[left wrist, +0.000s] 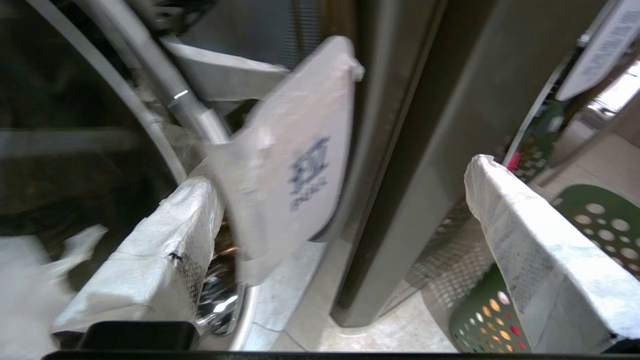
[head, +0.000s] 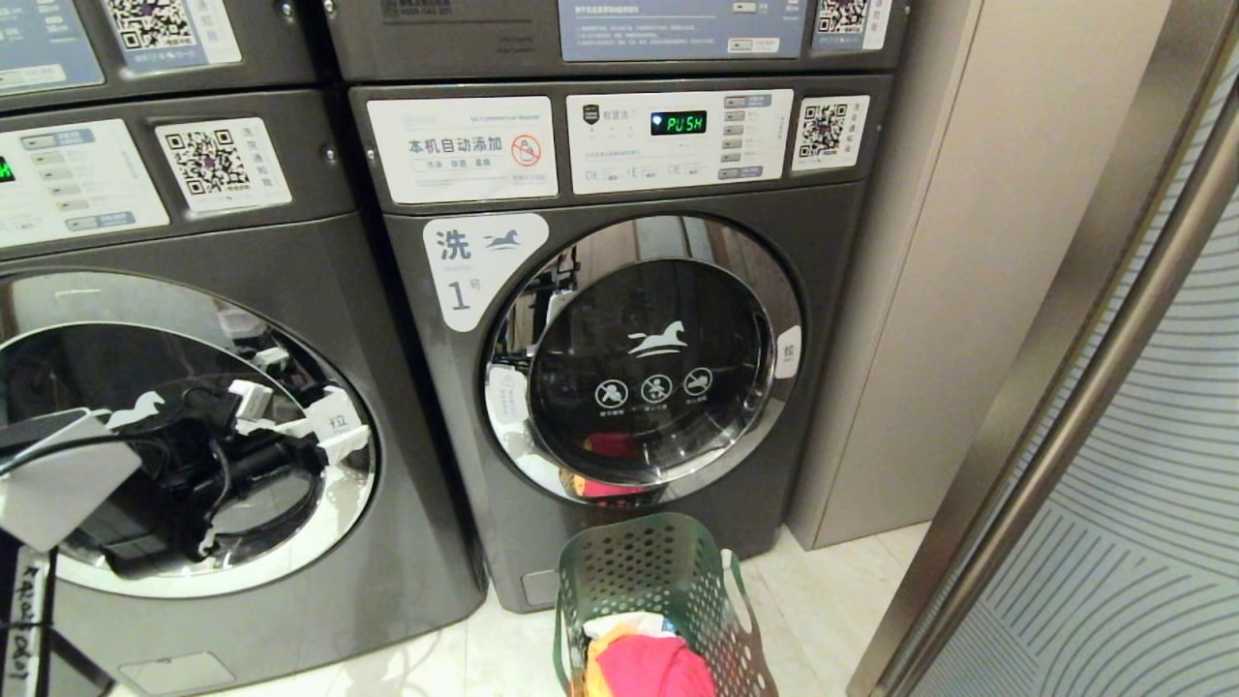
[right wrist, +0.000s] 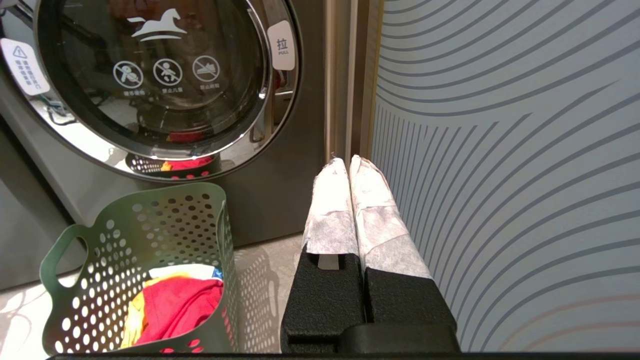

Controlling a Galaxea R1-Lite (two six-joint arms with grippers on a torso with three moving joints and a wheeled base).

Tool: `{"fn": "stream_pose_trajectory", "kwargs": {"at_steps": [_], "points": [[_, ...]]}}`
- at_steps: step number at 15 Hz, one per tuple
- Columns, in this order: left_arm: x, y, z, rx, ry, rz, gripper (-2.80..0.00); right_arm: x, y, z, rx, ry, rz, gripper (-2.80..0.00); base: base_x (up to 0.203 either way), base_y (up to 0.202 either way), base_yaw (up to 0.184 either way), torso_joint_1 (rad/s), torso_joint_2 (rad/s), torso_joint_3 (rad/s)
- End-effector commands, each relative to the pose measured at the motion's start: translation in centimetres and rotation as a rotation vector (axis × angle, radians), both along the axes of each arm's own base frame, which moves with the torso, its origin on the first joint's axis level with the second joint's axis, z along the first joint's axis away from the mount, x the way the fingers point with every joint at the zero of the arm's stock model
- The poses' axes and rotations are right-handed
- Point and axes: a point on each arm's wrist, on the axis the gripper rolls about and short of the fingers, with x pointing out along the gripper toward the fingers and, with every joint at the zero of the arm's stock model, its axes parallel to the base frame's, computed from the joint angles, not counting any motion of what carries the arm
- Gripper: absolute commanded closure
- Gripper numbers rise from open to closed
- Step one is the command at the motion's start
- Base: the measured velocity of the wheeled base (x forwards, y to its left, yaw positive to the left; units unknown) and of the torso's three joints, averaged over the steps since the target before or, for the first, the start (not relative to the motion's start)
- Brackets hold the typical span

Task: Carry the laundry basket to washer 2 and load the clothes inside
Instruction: Open the lid of the washing machine

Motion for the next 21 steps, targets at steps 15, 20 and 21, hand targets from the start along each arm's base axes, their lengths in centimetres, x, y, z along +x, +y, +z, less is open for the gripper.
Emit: {"fn": "stream_pose_trajectory", "kwargs": {"at_steps": [15, 20, 21], "points": [[2.9, -1.9, -1.9, -0.044, -0.025, -0.164, -2.8, 0.3, 0.0, -0.9, 0.0, 0.034, 0.0, 0.0, 0.0, 0.0, 0.0, 0.0, 0.0, 0.0], [3.0, -2.2, -1.7, -0.076, -0.027, -0.322, -2.8, 0.3, 0.0, -0.9, 0.0, 0.034, 0.0, 0.0, 0.0, 0.0, 0.0, 0.0, 0.0, 0.0], [2.9, -2.2, -1.7, -0.078, -0.03, -0.352, -2.8, 0.3, 0.0, -0.9, 0.0, 0.034, 0.0, 0.0, 0.0, 0.0, 0.0, 0.0, 0.0, 0.0]]}}
